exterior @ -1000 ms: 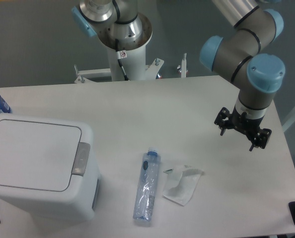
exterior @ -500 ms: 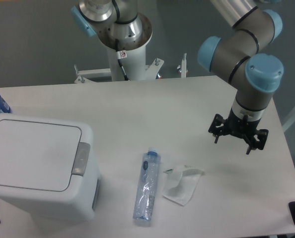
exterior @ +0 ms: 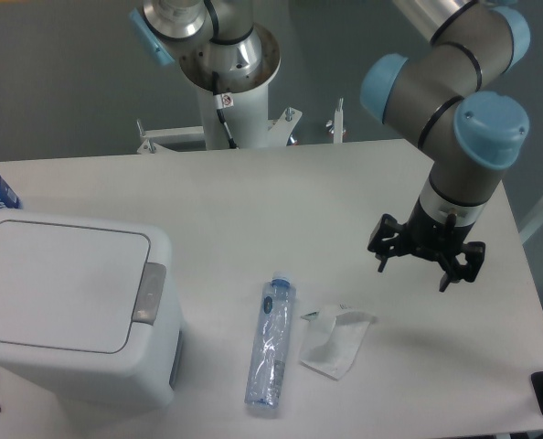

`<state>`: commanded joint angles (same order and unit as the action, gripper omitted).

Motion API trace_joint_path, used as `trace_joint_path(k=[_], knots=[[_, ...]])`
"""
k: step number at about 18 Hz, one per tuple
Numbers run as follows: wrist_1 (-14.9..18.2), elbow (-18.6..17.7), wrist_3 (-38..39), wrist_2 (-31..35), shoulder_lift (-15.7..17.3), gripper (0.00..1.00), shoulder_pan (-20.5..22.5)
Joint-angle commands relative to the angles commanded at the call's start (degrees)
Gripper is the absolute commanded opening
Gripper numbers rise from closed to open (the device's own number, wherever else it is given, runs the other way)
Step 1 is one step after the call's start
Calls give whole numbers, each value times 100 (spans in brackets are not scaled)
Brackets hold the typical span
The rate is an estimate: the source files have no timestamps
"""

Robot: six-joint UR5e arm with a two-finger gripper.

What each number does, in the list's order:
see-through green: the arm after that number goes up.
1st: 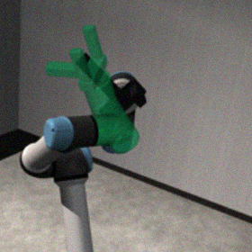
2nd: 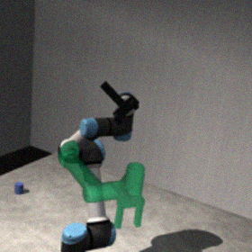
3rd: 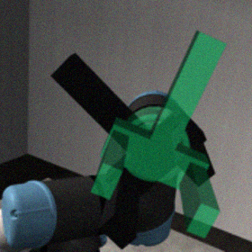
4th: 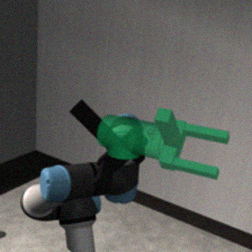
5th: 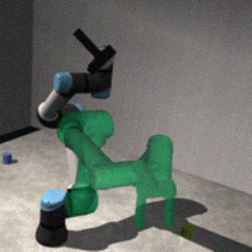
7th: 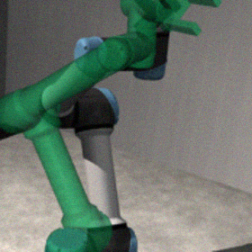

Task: Open the trash can
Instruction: 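Lower the open gripper over the grey latch tab of the trash can lid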

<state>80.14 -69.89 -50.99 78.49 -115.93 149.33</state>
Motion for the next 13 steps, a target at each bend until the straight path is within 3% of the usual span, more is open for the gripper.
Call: trace_joint_path(k=[4, 8, 13], knots=[[642, 642, 483, -316, -26, 100, -237], [749, 827, 879, -553, -44, 100, -466], [1162, 1223, 1476, -896, -123, 100, -765]])
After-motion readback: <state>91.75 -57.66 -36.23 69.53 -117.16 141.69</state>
